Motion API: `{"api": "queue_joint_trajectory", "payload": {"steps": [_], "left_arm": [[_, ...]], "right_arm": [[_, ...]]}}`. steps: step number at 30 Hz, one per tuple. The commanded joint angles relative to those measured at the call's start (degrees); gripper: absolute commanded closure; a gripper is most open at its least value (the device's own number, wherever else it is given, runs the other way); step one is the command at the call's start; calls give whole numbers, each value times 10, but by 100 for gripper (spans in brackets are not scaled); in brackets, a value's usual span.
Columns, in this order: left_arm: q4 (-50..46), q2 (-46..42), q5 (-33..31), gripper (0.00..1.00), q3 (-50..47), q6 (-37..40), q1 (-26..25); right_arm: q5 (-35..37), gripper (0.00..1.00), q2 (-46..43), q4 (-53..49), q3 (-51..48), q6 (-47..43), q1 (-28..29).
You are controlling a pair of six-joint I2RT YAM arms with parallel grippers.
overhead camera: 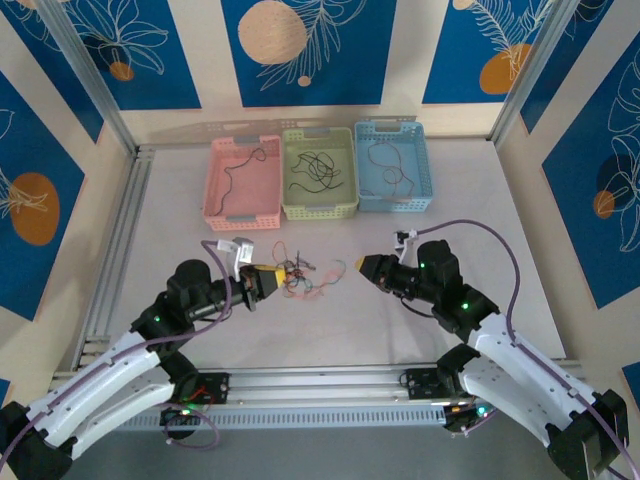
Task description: Untangle the cables
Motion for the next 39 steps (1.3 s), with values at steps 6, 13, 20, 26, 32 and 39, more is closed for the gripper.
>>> {"api": "queue_joint_trajectory", "payload": {"steps": [6,13,20,26,32,39], "left_arm": [[24,13,1,100,5,-1,-2],[20,19,3,100,9,2,-2],[24,26,17,100,14,3,-2],[21,25,21,100,17,3,-2],[21,25,23,100,15,3,-2],[16,20,24,100,15,4,-2]], "right_arm": [[-25,52,-2,-11,24,-90,-11],[-76,51,1,4,30,-145,-5],[-85,54,26,-1,48,-175,2],[-81,59,57,13,57,-167,10],[-83,61,82,20,59,-171,24],[-77,61,97,32,52,-174,33]]}}
